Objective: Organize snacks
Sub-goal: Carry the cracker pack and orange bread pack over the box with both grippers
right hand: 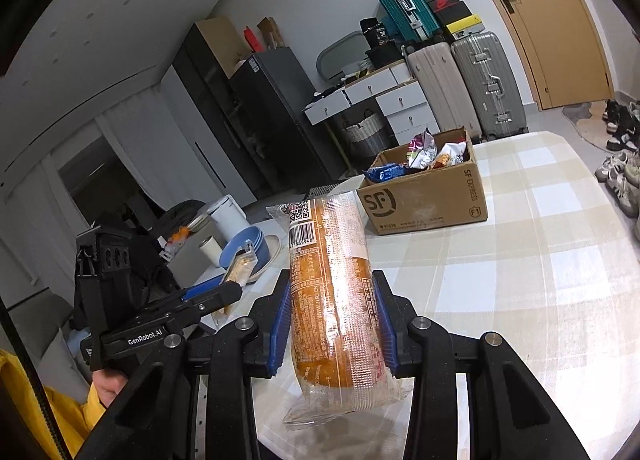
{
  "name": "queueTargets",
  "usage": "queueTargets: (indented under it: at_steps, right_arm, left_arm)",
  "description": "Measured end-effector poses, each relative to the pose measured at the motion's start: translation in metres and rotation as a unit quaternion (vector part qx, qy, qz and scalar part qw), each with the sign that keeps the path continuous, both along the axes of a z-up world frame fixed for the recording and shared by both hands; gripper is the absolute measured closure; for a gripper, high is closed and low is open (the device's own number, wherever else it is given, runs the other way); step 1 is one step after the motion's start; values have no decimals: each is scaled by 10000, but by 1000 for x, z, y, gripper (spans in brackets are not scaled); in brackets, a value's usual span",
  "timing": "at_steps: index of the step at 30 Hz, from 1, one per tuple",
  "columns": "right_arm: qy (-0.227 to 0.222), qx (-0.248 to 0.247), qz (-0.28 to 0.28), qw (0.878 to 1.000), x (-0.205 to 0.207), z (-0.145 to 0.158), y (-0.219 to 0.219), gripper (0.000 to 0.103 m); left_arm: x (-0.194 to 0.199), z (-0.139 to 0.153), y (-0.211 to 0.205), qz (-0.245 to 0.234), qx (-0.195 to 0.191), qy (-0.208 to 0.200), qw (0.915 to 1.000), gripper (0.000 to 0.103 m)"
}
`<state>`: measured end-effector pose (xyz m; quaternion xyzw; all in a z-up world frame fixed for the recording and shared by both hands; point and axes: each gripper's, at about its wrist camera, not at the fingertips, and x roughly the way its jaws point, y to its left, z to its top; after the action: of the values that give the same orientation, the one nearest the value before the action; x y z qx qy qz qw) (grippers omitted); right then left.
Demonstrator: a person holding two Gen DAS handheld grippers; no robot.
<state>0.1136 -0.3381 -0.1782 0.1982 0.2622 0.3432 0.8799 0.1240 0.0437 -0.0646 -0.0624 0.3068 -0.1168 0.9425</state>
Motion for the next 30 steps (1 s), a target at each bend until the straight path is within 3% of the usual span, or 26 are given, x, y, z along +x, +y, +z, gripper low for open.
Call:
queueTargets:
  at_steps: [10,18,30]
  right_arm:
    - [124,208,-44,9997,21,-7,-7,65]
    - [79,311,-27,9995,50,-2,-10,65]
    - [-494,-63,-31,9988,144,84,-12,65]
  left_arm:
    - [8,-5,-7,17,7,90,10000,44]
    - [42,3,1,84,-11,59,9999,44]
    - [125,74,-5,-120,88,-409,9991,44]
